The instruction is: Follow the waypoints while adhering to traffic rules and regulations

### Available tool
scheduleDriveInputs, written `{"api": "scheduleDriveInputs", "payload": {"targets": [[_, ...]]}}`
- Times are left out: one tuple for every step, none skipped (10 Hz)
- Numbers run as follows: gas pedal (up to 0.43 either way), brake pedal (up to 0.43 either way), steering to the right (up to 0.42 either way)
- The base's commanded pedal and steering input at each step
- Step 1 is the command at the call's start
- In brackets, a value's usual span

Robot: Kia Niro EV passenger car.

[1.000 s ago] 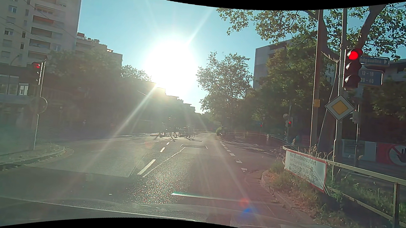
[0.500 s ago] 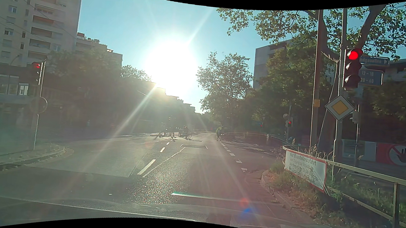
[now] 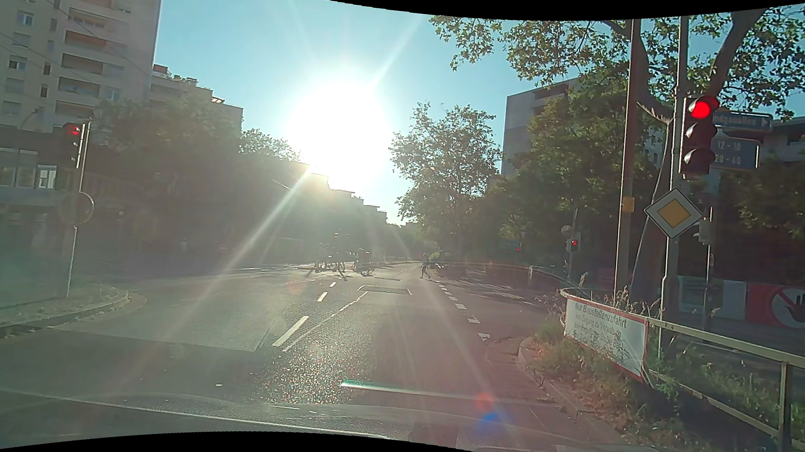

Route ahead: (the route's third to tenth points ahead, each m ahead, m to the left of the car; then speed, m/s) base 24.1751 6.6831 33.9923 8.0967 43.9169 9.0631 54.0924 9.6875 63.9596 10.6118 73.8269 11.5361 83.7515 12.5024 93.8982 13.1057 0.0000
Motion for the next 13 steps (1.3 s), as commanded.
{"api": "scheduleDriveInputs", "payload": {"targets": [[0.0,0.226,-0.002],[0.0,0.226,-0.002],[0.0,0.226,-0.002],[0.0,0.226,-0.001],[0.0,0.226,-0.001],[0.0,0.226,-0.002],[0.0,0.226,-0.002],[0.0,0.226,-0.001],[0.0,0.226,-0.002],[0.0,0.226,-0.001],[0.0,0.232,-0.001],[0.0,0.232,-0.001],[0.0,0.226,-0.001]]}}
